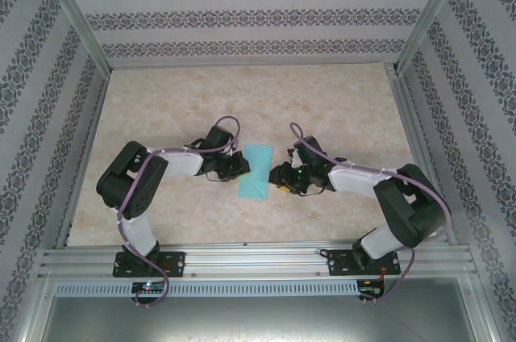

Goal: Fold a paper plane with a square sheet of paper (pick it up from the middle)
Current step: Fold the triangle a second time at the center of the table.

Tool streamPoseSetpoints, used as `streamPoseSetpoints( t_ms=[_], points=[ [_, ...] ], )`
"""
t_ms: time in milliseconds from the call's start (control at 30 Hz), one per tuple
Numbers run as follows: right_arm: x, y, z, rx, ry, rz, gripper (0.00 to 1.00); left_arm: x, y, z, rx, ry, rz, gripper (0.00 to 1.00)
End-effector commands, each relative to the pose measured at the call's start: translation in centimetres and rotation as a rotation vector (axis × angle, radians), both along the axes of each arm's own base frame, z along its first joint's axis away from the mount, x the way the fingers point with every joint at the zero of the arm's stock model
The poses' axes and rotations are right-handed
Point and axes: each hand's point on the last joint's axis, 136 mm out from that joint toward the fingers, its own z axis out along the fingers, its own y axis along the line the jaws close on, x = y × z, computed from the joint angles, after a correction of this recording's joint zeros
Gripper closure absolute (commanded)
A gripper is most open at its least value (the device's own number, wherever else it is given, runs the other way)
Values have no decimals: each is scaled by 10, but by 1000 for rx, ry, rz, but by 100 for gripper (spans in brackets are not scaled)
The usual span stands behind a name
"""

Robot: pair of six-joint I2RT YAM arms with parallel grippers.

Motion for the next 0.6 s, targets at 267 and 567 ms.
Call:
streamPoseSetpoints(
  t_ms=[267,567],
  points=[
    [20,22,-10,81,45,-20,59,2,-3,16,19,-24,-15,86],
    [23,29,-13,91,54,-17,61,1,-1,9,41,-9,-18,86]
  ],
)
